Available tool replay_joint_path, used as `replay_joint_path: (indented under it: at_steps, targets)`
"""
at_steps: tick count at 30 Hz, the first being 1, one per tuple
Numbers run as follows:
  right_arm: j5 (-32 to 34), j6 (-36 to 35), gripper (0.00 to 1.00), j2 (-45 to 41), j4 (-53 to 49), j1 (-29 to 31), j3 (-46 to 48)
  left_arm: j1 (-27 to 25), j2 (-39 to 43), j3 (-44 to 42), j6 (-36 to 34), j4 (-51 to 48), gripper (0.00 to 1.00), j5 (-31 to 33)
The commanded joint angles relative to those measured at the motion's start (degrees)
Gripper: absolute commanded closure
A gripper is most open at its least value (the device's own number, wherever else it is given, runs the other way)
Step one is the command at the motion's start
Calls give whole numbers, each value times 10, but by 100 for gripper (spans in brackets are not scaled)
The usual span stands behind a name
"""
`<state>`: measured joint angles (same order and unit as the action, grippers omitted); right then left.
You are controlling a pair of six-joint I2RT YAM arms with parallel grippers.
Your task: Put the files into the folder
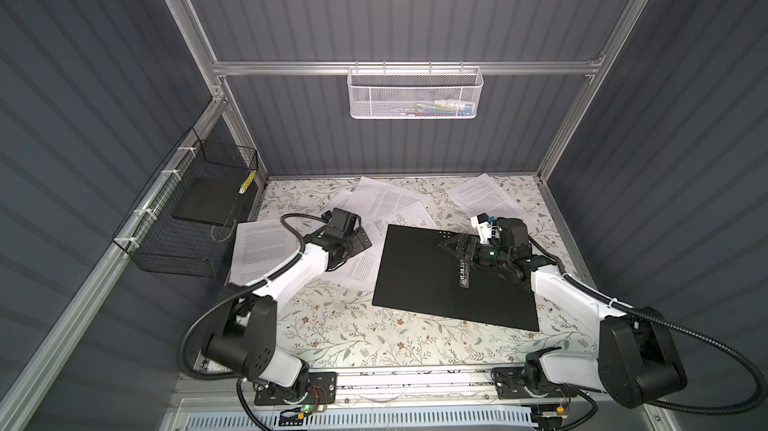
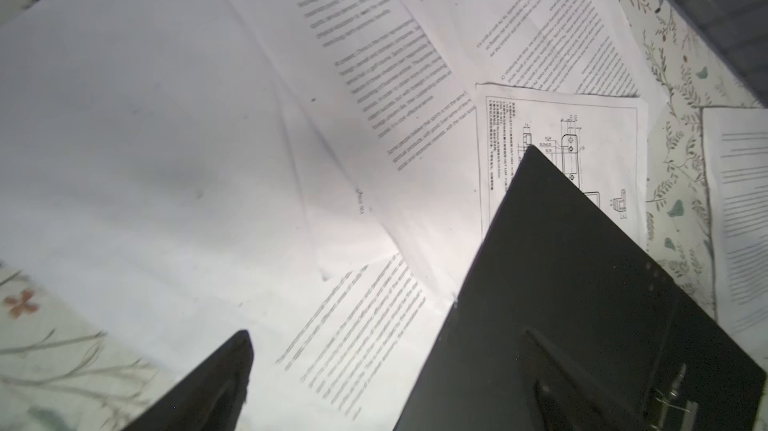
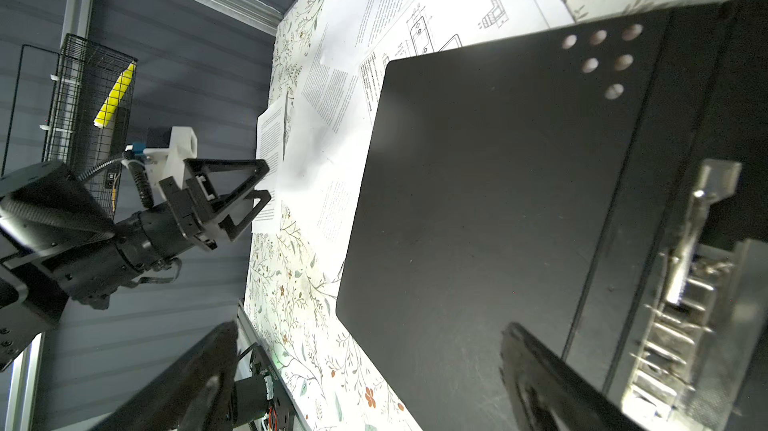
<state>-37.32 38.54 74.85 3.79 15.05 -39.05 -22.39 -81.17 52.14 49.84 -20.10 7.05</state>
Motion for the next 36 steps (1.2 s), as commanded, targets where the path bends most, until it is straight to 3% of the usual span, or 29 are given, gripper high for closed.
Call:
replay_joint_path:
  at_steps: [1, 7, 14, 25, 32, 36]
  targets:
    - [-12, -2, 1, 10, 18, 10, -3, 29, 54, -86, 92, 15, 0, -54]
    - [2, -14, 1, 6, 1, 27, -9, 60, 108, -187, 157, 62, 0, -84]
    - [-6, -15, 1, 5, 3, 31, -10, 70, 92, -246, 183, 156, 1, -92]
    - [-15, -7, 1, 12, 9, 29, -12, 70, -1, -320, 221, 385, 0, -99]
    - [-28, 4, 1, 22, 25, 29, -9, 70, -85, -321, 195, 580, 0, -133]
    - [-33, 6, 1, 26, 28, 30, -10, 70, -147, -294, 192, 631, 0, -149]
